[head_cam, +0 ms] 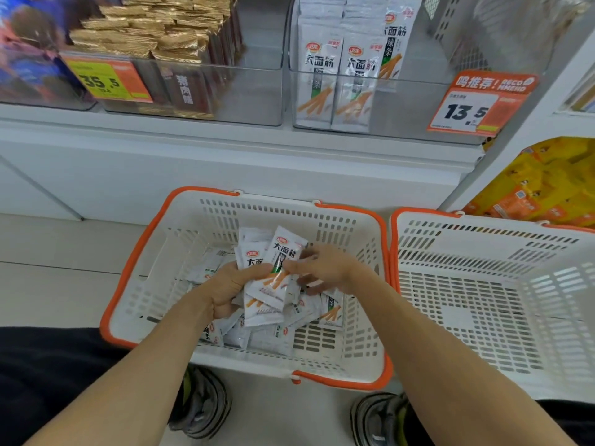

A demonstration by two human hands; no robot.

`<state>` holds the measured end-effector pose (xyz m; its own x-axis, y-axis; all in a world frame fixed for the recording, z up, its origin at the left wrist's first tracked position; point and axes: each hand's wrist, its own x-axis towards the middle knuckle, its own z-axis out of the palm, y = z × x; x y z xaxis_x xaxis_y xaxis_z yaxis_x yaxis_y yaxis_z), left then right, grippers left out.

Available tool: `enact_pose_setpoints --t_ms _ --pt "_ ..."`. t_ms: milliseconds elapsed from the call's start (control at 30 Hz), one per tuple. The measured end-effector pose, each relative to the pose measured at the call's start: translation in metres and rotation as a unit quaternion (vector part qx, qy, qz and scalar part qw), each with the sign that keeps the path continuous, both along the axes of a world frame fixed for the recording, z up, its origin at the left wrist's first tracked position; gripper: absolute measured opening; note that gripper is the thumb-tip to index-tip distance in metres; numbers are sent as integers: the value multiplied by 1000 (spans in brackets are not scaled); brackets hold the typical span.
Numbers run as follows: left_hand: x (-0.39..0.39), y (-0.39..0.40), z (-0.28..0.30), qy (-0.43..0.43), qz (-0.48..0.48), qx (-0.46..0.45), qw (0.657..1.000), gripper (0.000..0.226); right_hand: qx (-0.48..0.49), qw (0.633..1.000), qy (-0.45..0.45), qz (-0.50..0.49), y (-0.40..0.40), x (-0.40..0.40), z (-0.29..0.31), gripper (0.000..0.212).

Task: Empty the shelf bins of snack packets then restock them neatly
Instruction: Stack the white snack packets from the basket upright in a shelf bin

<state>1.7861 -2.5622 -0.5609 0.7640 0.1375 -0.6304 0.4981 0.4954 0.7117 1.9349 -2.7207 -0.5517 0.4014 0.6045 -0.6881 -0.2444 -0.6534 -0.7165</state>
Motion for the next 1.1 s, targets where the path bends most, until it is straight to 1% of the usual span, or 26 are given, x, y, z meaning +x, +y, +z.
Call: enact_pose_setpoints --t_ms 33,67,100,133,200,267,300,333,400,433,500,567,633,667,700,733,767,800,833,867,900,933,967,1000,1033,1100 --pt "3 -1 -1 -2 19 0 1000 67 23 996 87 -16 2 -5 0 47" --pt "7 -3 -2 -4 36 9 999 60 51 986 157 -29 4 -11 1 39" --pt "11 -4 -3 -7 50 24 998 52 82 976 197 -31 6 -17 3 36" --pt "14 -5 -2 -12 56 44 997 46 106 972 207 -23 8 -20 5 34" --pt "19 -10 3 -7 57 77 995 36 133 974 184 -4 10 -23 10 31" --pt "25 -14 10 -9 24 116 993 29 147 975 168 7 9 -19 12 33" --pt "29 -17 14 -14 5 143 990 30 154 974 164 10 7 -17 12 35" --pt "32 -19 19 -22 -5 171 985 35 162 974 157 7 5 -13 13 37" --pt "42 -23 28 -36 0 205 978 57 189 971 149 -4 1 -6 22 38" --pt "47 -27 36 -47 8 232 972 58 210 967 145 -15 -1 -3 30 37" --pt "59 -34 56 -71 2 314 947 38 250 959 127 -34 -7 4 51 33" --pt "74 -37 77 -110 -34 370 922 29 287 954 80 -40 -14 14 73 33" --pt "90 -33 104 -155 -80 415 893 37 326 944 6 -53 -22 27 98 39" --pt "98 -29 119 -186 -79 436 877 45 344 936 -43 -66 -25 33 112 41" --pt "106 -25 137 -213 -53 453 864 49 359 923 -108 -86 -29 38 129 39" --pt "114 -21 157 -244 -3 480 842 51 372 903 -183 -112 -32 44 147 34" --pt "122 -15 174 -270 64 526 804 51 384 875 -259 -141 -35 51 165 30" --pt "130 -8 190 -283 116 586 751 53 396 842 -327 -168 -37 61 183 29" --pt "140 0 201 -274 135 643 703 58 407 810 -378 -186 -39 73 200 34" --pt "152 13 204 -247 122 685 674 69 410 787 -418 -195 -38 89 214 43" --pt "164 22 206 -216 83 705 670 85 402 773 -452 -192 -38 105 227 52" --pt "174 29 206 -194 39 704 682 102 377 770 -482 -178 -36 120 238 59" --pt "184 34 203 -179 3 694 698 115 339 776 -508 -157 -36 137 244 63" --pt "192 35 201 -168 -20 697 697 122 296 786 -528 -127 -36 152 250 65" --pt "197 33 196 -149 -29 720 677 124 248 800 -538 -94 -36 168 252 68" --pt "204 29 184 -111 -21 786 607 122 168 826 -535 -47 -36 192 250 72"
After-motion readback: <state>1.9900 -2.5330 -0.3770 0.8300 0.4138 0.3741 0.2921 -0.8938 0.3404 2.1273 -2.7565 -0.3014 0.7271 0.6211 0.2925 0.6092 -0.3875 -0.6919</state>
